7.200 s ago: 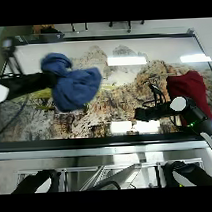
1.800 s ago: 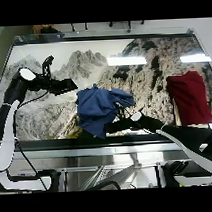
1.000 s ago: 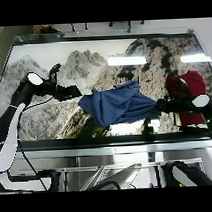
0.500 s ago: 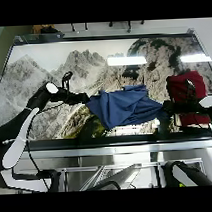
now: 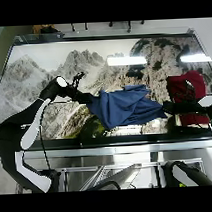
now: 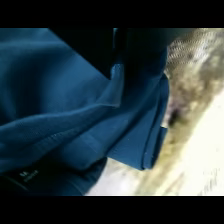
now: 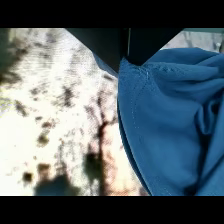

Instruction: Fold the shirts.

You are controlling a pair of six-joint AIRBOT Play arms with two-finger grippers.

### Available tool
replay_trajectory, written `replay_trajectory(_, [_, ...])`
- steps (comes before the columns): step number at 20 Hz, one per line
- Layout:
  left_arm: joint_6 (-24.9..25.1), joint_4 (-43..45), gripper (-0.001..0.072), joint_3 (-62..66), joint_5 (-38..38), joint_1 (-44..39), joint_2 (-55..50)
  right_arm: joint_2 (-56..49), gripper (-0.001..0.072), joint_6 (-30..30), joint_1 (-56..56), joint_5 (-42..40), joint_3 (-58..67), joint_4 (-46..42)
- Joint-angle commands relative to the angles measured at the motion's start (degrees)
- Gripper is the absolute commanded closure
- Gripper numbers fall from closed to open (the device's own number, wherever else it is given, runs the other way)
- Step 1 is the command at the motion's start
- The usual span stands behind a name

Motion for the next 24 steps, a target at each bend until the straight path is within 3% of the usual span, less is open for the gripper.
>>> replay_trajectory(1, [1.9, 0.2, 0.0686, 1.3, -6.3, 0.5, -0.2, 0.0, 0.0700, -0.1, 0.0, 0.0, 0.1, 0.4])
replay_trajectory(4, [1.6, 0.2, 0.0687, 1.3, -10.6, 2.5, 3.5, 0.2, 0.0701, -0.1, -0.2, 1.0, 0.7, 2.8])
replay_trajectory(6, [0.0, 0.0, 0.0687, 1.3, -12.9, 4.1, 9.0, 0.5, 0.0703, -4.7, -0.2, 4.8, 5.4, 12.5])
replay_trajectory(8, [-0.6, -2.7, 0.0688, 1.4, -13.0, 5.9, 17.2, 0.6, 0.0702, -10.5, -0.2, 7.1, 16.0, 22.4])
replay_trajectory(10, [-0.6, -12.3, 0.0688, 2.8, -12.4, 9.2, 27.1, 0.5, 0.0702, -13.7, -0.2, 6.5, 31.5, 27.5])
replay_trajectory(13, [-2.4, -27.1, 0.0687, 12.0, -8.5, 17.3, 41.7, -0.3, 0.0702, -14.9, -0.2, 4.2, 56.8, 26.3])
replay_trajectory(16, [-7.0, -24.6, 0.0688, 24.6, -5.3, 27.0, 52.2, -0.9, 0.0700, -12.9, -0.2, 2.5, 74.7, 17.7])
replay_trajectory(20, [-7.0, -24.9, 0.0687, 34.7, -6.0, 42.9, 59.2, 0.8, 0.0700, -12.7, -0.1, 1.5, 78.2, 16.4])
replay_trajectory(24, [-7.0, -27.8, 0.0687, 31.5, -9.5, 56.2, 60.7, -0.9, 0.0700, -15.2, -0.2, 2.3, 77.9, 17.7])
